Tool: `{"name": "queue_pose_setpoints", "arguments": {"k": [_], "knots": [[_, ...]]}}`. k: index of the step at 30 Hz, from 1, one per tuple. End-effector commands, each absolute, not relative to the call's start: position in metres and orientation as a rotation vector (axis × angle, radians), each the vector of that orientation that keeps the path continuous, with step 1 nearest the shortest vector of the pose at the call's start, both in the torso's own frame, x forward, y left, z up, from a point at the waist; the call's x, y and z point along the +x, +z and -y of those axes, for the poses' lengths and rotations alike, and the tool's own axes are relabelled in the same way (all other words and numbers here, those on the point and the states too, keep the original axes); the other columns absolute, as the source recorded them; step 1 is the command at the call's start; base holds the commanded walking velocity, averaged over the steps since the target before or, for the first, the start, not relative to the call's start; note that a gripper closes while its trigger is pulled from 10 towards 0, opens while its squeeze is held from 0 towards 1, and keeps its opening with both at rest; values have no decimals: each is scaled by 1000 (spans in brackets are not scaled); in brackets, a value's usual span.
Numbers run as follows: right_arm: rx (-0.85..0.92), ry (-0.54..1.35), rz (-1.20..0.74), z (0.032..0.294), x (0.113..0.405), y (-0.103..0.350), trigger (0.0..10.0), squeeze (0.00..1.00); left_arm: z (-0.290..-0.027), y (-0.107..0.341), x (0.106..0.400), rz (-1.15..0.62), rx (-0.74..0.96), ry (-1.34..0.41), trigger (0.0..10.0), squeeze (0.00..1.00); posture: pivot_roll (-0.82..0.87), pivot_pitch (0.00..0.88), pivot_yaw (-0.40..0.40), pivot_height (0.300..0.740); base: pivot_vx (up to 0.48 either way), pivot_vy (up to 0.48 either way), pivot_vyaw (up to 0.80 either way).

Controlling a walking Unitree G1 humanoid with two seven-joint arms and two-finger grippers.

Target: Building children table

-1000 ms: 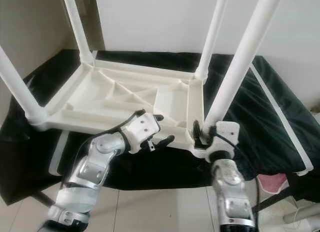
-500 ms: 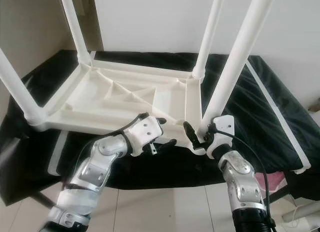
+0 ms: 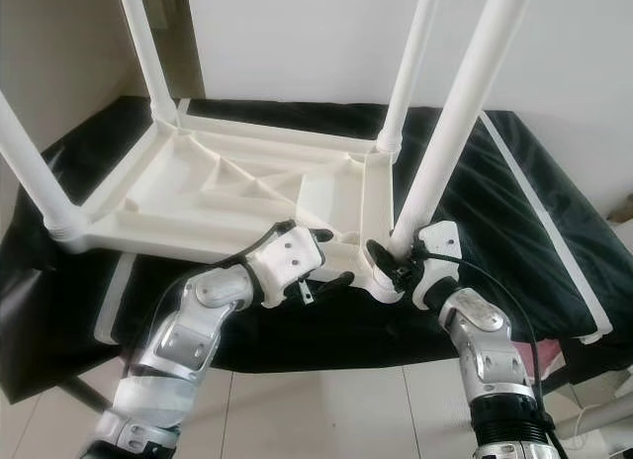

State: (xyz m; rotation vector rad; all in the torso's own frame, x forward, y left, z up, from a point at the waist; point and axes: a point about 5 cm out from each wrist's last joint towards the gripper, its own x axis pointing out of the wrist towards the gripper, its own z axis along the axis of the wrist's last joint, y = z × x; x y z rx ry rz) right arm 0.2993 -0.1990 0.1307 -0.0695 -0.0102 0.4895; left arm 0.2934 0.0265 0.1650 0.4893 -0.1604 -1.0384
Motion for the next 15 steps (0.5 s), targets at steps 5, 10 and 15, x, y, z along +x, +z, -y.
{"name": "queue_pose_setpoints", "arguments": {"k": [5, 10, 15], "knots": [[-43, 517, -48, 201, 294, 117, 0, 0, -28, 164, 294, 177, 465, -932, 10000, 0, -23, 0, -55, 740, 0, 0, 0], [-28, 443, -81, 206, 292, 112, 10000, 0, -27, 164, 293, 173, 464, -938, 10000, 0, -30, 0, -47, 740, 0, 0, 0], [-58, 299, -121, 209, 291, 105, 10000, 0, -26, 161, 292, 166, 462, -946, 10000, 0, -40, 0, -44, 740, 0, 0, 0]]}}
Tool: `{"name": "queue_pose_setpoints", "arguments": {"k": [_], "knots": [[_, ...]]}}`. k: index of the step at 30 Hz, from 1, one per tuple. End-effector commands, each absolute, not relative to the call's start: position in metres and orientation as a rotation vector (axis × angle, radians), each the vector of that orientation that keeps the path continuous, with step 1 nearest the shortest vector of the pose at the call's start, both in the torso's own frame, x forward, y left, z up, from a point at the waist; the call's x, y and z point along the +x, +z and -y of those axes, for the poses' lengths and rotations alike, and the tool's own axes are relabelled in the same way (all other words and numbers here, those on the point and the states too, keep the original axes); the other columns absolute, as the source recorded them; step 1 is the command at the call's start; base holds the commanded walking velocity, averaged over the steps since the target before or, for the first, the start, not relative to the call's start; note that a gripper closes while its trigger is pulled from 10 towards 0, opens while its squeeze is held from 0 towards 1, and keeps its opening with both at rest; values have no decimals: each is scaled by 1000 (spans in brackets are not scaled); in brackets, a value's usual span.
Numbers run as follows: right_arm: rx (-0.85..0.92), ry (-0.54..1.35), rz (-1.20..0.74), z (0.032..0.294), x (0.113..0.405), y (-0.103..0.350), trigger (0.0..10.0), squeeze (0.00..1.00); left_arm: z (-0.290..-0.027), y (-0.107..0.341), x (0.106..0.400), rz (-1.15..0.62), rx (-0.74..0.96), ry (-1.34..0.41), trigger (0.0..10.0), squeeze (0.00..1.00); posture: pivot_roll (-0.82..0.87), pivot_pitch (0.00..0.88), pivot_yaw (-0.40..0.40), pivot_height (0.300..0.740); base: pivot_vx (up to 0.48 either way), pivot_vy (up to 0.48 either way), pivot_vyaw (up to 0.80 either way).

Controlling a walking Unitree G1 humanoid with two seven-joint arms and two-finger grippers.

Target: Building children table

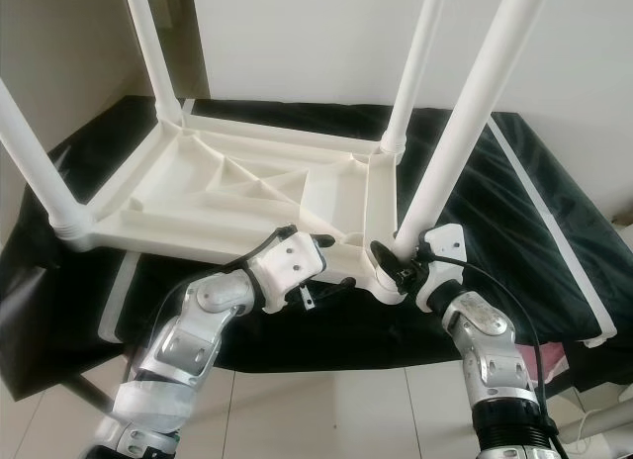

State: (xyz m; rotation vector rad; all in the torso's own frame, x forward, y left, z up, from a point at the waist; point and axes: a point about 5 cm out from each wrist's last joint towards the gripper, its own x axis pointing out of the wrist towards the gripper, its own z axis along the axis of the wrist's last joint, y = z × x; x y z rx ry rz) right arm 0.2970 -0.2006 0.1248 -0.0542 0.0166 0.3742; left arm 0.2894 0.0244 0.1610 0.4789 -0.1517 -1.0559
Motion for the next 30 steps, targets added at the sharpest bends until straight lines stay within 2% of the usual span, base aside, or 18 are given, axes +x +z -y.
{"name": "queue_pose_setpoints", "arguments": {"k": [1, 12, 13, 15, 16, 18, 19, 22, 23, 24, 26, 30], "knots": [[-58, 299, -121, 209, 291, 105, 10000, 0, -26, 161, 292, 166, 462, -946, 10000, 0, -40, 0, -44, 740, 0, 0, 0], [-39, 219, -131, 203, 289, 102, 10000, 0, -24, 161, 292, 165, 455, -952, 10000, 0, -45, 0, -48, 740, 0, 0, 0], [-12, 120, -126, 204, 290, 103, 10000, 0, -24, 161, 292, 165, 455, -950, 10000, 0, -46, 0, -53, 740, 0, 0, 0], [-12, 120, -126, 204, 290, 103, 10000, 0, -24, 161, 292, 165, 455, -950, 10000, 0, -46, 0, -53, 740, 0, 0, 0], [19, -8, -119, 205, 289, 105, 10000, 0, -24, 161, 293, 164, 454, -948, 10000, 0, -47, 0, -54, 740, 0, 0, 0], [19, -8, -119, 205, 289, 105, 10000, 0, -24, 161, 293, 164, 454, -948, 10000, 0, -47, 0, -54, 740, 0, 0, 0], [33, -145, -115, 206, 287, 105, 10000, 0, -24, 161, 293, 164, 454, -946, 10000, 0, -46, 0, -55, 740, 0, 0, 0], [39, -234, -115, 206, 286, 106, 10000, 0, -24, 161, 292, 164, 454, -945, 10000, 0, -46, 0, -55, 740, 0, 0, 0], [51, -343, -110, 206, 284, 105, 10000, 0, -24, 161, 293, 165, 454, -944, 10000, 0, -39, 0, -63, 740, 0, 0, 0], [51, -343, -110, 206, 284, 105, 10000, 0, -24, 161, 293, 165, 454, -944, 10000, 0, -39, 0, -63, 740, 0, 0, 0], [91, -502, -121, 197, 281, 102, 10000, 0, -24, 161, 293, 166, 454, -940, 10000, 0, -37, 0, -63, 740, 0, 0, 0], [122, -487, -110, 185, 284, 104, 10000, 0, -23, 162, 293, 168, 454, -938, 10000, 0, -35, 0, -62, 740, 0, 0, 0]]}}
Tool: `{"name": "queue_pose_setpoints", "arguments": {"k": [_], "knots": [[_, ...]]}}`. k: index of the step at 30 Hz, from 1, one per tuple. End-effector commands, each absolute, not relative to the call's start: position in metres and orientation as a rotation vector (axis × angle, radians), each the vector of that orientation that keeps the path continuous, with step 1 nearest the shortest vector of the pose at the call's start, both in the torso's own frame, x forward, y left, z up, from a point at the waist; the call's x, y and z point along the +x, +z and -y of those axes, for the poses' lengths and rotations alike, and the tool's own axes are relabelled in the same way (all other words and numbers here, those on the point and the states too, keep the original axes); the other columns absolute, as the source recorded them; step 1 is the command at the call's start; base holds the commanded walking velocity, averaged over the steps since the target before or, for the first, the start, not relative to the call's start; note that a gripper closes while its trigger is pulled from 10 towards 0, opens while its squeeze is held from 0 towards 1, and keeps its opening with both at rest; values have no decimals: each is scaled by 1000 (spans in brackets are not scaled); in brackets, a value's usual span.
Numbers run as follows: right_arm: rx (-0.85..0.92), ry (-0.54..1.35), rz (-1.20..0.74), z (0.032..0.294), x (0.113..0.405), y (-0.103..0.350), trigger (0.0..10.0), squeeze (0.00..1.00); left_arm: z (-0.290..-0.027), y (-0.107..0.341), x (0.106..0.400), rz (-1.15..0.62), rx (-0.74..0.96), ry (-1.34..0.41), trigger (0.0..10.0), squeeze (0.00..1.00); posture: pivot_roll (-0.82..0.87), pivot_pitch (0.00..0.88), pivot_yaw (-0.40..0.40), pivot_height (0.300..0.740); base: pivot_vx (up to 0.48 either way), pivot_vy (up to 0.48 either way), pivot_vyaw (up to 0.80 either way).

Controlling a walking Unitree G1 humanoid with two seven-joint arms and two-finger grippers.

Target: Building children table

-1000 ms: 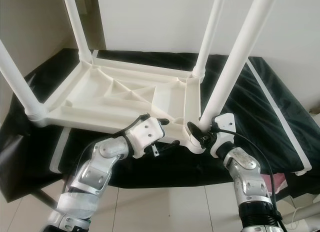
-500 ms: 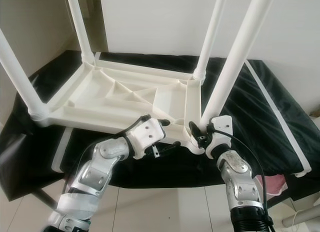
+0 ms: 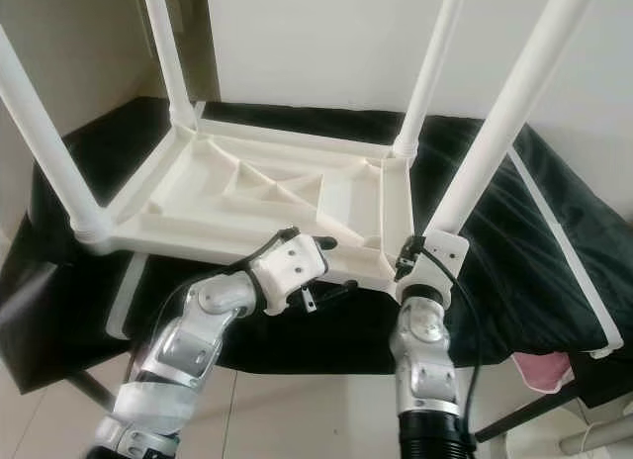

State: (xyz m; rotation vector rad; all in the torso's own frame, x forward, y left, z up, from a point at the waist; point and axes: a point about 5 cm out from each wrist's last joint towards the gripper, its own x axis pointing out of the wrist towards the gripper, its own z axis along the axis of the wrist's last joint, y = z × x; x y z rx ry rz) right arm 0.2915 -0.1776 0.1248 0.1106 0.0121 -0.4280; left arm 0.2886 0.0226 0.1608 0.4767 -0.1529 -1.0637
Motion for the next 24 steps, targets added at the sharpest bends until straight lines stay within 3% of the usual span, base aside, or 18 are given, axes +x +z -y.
{"name": "queue_pose_setpoints", "arguments": {"k": [1, 14, 15, 24], "knots": [[122, -487, -110, 185, 284, 104, 10000, 0, -23, 162, 293, 168, 454, -938, 10000, 0, -35, 0, -62, 740, 0, 0, 0], [121, -430, -59, 180, 283, 112, 10000, 0, -24, 162, 294, 166, 454, -934, 10000, 0, -34, 0, -62, 740, 0, 0, 0], [124, -424, -34, 181, 282, 116, 10000, 1000, -25, 162, 294, 164, 452, -932, 10000, 0, -33, 1, -62, 740, 0, 0, 0], [162, -388, 38, 180, 279, 126, 10000, 1000, -26, 163, 295, 163, 444, -926, 10000, 0, -36, 9, -63, 740, 0, 0, 0]]}}
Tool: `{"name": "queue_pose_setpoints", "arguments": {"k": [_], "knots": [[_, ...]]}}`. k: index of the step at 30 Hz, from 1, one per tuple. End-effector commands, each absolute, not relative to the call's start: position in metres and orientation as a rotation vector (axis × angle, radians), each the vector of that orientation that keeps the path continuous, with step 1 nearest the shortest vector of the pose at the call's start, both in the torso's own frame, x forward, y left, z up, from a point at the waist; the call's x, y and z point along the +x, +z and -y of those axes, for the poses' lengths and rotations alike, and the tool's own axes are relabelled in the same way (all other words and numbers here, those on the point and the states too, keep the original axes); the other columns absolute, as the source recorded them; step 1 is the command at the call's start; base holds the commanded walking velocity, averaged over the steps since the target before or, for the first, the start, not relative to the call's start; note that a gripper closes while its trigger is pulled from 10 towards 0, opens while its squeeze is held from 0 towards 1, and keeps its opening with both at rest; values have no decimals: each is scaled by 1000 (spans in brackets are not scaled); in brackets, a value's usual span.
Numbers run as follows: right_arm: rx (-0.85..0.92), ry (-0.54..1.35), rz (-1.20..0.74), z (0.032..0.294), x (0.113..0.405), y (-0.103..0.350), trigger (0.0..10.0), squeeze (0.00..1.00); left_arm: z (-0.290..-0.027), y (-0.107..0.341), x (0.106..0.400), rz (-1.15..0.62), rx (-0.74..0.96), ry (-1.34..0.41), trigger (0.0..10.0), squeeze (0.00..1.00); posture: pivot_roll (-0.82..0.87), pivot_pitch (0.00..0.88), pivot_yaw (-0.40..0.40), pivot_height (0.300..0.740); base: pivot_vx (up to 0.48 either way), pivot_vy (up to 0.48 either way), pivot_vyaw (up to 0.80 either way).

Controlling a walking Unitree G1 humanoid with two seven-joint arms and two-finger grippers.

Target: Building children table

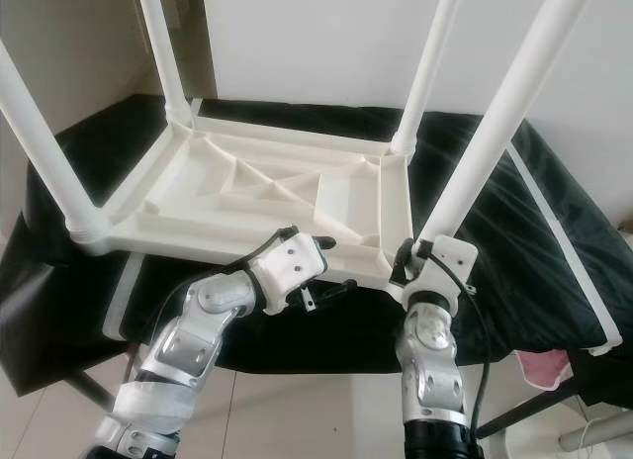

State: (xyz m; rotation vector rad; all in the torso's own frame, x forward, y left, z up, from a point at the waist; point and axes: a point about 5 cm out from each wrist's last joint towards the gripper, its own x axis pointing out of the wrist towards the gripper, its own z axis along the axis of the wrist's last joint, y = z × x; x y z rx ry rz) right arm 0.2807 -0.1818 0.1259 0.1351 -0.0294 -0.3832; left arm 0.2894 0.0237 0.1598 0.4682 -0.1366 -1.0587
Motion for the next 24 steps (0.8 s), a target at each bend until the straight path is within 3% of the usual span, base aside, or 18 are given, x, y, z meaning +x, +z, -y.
{"name": "queue_pose_setpoints", "arguments": {"k": [1, 9, 10, 14, 15, 24], "knots": [[166, -379, 55, 180, 277, 127, 10000, 1000, -26, 164, 295, 163, 438, -925, 10000, 0, -37, 12, -64, 740, 0, 0, 0], [125, -232, 99, 183, 267, 127, 10000, 1000, -33, 155, 297, 155, 438, -885, 10000, 0, -40, 20, -61, 740, 0, 0, 0], [117, -196, 89, 187, 265, 122, 10000, 196, -36, 153, 298, 159, 442, -861, 10000, 0, -39, 23, -56, 740, 0, 0, 0], [115, -158, 90, 189, 265, 122, 10000, 196, -38, 152, 297, 161, 436, -859, 10000, 0, -39, 23, -56, 740, 0, 0, 0], [104, -100, 94, 191, 267, 123, 10000, 0, -38, 152, 293, 165, 430, -878, 10000, 0, -35, 24, -54, 740, 0, 0, 0], [9, 121, 102, 206, 287, 132, 10000, 0, -33, 142, 285, 112, 453, -994, 10000, 0, -30, 13, -47, 740, 0, 0, 0]]}}
